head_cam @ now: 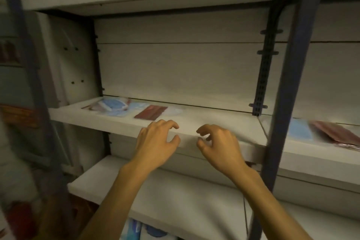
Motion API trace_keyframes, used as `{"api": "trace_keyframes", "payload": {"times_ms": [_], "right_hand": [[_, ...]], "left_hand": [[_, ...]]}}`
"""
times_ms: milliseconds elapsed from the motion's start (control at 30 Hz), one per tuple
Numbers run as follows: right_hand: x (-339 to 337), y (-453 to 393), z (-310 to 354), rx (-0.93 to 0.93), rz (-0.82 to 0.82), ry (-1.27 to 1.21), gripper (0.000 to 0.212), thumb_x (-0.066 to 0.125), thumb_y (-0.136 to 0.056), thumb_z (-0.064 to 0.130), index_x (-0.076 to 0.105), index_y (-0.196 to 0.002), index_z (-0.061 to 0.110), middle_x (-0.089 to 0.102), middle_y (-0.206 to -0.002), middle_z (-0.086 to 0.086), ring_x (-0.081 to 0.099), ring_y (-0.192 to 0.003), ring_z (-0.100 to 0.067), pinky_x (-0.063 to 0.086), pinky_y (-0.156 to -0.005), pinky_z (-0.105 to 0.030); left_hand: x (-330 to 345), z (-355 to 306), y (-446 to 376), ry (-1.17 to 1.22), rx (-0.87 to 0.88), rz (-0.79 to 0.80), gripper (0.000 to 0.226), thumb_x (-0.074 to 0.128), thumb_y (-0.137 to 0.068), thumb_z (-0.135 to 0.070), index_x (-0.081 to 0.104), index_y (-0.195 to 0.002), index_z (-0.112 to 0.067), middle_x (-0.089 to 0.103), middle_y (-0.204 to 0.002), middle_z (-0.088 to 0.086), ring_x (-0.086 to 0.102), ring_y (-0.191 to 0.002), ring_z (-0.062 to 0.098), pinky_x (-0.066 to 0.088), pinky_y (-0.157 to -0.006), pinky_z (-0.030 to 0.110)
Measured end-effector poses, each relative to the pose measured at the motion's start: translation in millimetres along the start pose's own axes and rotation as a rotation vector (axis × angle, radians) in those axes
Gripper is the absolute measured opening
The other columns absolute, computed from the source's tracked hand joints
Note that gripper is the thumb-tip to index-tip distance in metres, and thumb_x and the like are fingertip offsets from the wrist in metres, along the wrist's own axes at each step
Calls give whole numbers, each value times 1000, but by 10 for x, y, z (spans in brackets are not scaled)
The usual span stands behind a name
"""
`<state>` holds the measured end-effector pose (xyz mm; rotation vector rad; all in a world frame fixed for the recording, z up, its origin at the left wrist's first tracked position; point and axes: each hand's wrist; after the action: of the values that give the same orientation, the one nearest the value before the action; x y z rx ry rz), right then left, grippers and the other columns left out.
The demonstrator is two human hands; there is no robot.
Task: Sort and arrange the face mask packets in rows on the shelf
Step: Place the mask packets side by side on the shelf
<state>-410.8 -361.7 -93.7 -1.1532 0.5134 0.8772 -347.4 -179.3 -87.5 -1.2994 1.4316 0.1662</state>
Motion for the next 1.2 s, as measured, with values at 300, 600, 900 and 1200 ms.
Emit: {"api": "trace_keyframes", "payload": {"times_ms": [300, 600, 900, 1200], "right_hand": [[911, -976, 592, 65, -21, 8, 25, 58, -87, 35, 67, -111, 32, 69, -107, 15, 65, -95, -12, 51, -77, -31], [1495, -1491, 962, 114, 6, 103, 18, 58, -86, 36, 67, -100, 28, 69, -96, 10, 66, -86, -13, 52, -71, -32], [1902, -1934, 1221, 212, -28, 195, 19, 60, -85, 38, 67, -97, 26, 70, -90, 8, 64, -77, -18, 54, -66, -35], [2297, -2247, 1582, 219, 1, 211, 14, 59, -85, 28, 66, -97, 27, 66, -90, 11, 62, -79, -18, 43, -64, -27]], "left_hand": [[-243, 1282, -674, -19, -25, 47, 28, 57, -92, -36, 59, -120, -35, 60, -122, -11, 54, -110, 11, 46, -95, 36], [-411, 2674, -1412, -211, -428, -36, 37, 48, -95, -51, 59, -115, -22, 60, -101, 4, 56, -89, 21, 50, -85, 38], [-328, 3490, -1957, -105, -614, 189, 104, 52, -74, -85, 34, -148, -14, 48, -140, 13, 49, -120, 31, 37, -97, 39], [-415, 3905, -2064, 135, -495, 181, 85, 83, -70, -52, 46, -137, -15, 59, -127, 10, 58, -112, 30, 43, -79, 32]]}}
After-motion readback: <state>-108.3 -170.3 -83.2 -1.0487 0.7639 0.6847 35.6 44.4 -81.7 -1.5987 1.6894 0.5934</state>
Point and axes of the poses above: each hand's wrist, its own y-axis away from the middle knuckle, its own x-axis out of the palm, z = x × y
